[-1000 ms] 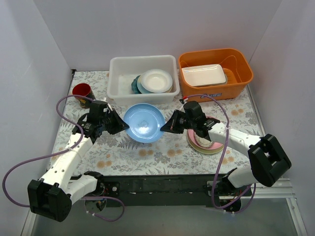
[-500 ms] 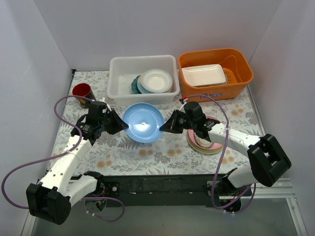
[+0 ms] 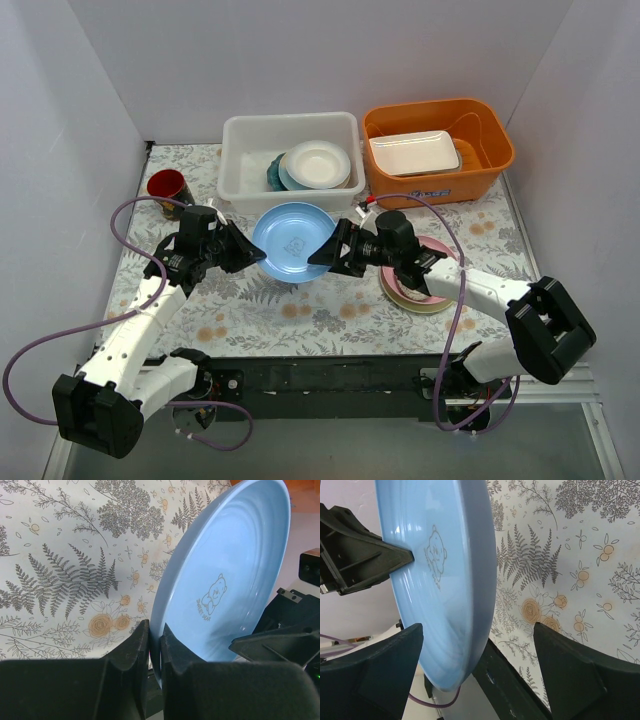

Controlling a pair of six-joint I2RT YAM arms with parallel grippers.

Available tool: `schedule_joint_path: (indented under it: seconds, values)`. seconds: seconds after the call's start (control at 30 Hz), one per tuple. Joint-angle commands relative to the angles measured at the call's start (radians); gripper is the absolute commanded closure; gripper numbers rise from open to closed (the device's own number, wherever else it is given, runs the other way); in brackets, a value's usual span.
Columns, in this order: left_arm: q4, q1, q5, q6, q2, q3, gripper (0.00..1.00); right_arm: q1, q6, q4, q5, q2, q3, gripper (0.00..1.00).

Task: Place the plates into the plastic bin on the countertop
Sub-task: Place the plate in the plastic bin.

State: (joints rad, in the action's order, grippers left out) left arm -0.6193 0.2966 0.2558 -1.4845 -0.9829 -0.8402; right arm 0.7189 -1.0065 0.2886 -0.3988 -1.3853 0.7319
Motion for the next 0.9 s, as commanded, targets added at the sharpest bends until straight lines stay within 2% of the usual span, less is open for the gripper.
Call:
schedule_joint_path:
  seconds: [0.0,0.53,0.87]
  values:
    - [0.029,0.004,0.028,-0.013,0.038,0.0,1.0,0.001,0.022,0.046,0.008,0.049,-0.006,0.02]
    - [0.026,0.003,0.019,-0.002,0.026,-0.017,1.0,-0.001,0.017,0.05,0.023,0.042,-0.006,0.02]
    - [0.035,0.003,0.023,0.012,-0.053,-0.086,1.0,-0.015,0.034,0.02,0.066,0.077,-0.017,0.02]
